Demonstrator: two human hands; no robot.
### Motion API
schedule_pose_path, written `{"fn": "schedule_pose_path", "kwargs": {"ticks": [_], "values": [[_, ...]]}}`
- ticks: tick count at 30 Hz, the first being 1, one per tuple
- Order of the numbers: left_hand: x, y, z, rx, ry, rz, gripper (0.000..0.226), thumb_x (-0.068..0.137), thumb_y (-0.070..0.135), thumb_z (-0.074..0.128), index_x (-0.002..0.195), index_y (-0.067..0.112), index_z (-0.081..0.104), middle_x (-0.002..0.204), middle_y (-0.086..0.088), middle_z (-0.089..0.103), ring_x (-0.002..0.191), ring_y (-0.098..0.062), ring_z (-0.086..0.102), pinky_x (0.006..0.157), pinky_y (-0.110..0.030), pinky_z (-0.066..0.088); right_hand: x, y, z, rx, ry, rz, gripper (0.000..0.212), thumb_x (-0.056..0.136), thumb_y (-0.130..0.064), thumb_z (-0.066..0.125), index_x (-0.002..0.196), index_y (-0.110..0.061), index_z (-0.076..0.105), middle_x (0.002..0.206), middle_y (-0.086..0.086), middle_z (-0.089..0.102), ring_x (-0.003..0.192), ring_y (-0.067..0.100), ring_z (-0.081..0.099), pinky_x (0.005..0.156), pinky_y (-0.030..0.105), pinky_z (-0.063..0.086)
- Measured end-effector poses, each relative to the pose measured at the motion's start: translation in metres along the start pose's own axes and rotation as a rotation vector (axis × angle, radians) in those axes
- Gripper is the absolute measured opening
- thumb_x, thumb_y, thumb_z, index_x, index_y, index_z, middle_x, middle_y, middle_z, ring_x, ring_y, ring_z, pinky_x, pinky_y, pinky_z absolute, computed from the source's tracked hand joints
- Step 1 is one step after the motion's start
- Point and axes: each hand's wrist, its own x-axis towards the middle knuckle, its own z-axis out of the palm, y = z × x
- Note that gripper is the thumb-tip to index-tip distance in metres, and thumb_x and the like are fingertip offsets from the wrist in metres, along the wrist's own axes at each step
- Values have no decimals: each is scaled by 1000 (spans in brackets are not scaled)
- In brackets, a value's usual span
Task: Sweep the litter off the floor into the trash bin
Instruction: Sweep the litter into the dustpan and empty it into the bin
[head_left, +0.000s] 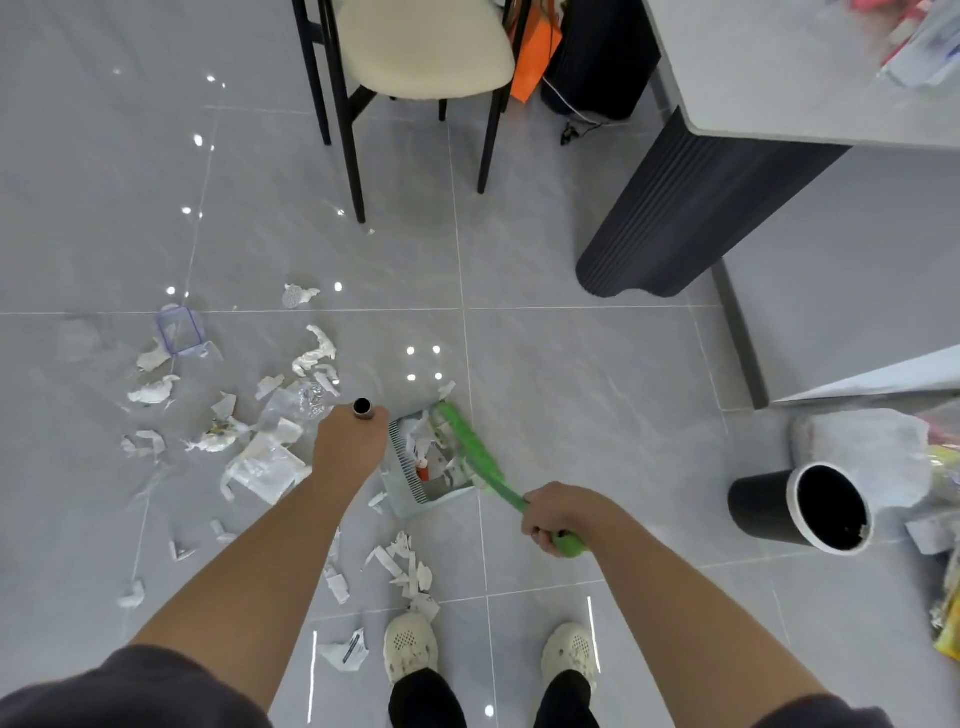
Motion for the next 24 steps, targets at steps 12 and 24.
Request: {"fn": "schedule_pose_path", "kwargs": {"ticks": [12, 24], "values": [[15, -13, -29, -114, 85, -53, 31, 88, 19, 50, 60, 8, 41, 59, -7, 46, 60, -28, 45, 60, -33, 39, -62, -67, -43, -308, 4, 41, 44, 91, 1, 48, 134, -12, 51, 60, 5, 39, 26, 11, 37, 34, 11, 32], [27, -39, -92, -282, 186, -135, 29, 84, 21, 53, 60, 6, 47, 59, -11, 50, 60, -29, 49, 60, -34, 41, -83, -126, -49, -244, 185, 114, 9, 89, 3, 47, 86, -5, 52, 65, 6, 40, 48, 12, 38, 33, 14, 33]]}}
